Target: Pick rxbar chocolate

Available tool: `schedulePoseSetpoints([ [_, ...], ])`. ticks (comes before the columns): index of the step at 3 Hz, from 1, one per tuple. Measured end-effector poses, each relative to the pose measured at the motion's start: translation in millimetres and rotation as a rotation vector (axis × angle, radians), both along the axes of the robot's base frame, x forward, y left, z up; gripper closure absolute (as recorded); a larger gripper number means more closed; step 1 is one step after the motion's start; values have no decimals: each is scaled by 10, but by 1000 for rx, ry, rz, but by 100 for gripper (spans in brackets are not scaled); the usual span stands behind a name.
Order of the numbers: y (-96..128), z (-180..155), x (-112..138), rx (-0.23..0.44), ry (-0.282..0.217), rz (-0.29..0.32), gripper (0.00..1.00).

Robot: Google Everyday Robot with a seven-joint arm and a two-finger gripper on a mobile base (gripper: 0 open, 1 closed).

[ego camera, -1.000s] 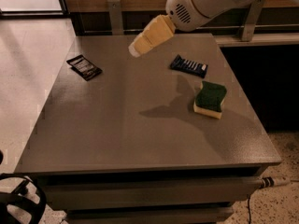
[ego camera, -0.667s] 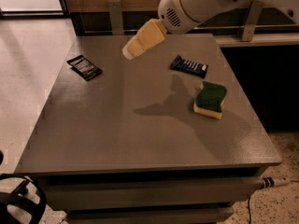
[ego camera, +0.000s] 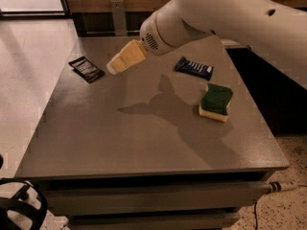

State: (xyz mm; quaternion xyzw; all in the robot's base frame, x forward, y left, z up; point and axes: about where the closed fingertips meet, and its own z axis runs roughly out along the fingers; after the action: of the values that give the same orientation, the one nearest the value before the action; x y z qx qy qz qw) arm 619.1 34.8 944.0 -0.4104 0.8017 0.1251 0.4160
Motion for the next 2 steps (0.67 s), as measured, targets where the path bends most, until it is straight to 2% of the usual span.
schedulePoseSetpoints([
  [2,564,-511,436,57,67,66,0],
])
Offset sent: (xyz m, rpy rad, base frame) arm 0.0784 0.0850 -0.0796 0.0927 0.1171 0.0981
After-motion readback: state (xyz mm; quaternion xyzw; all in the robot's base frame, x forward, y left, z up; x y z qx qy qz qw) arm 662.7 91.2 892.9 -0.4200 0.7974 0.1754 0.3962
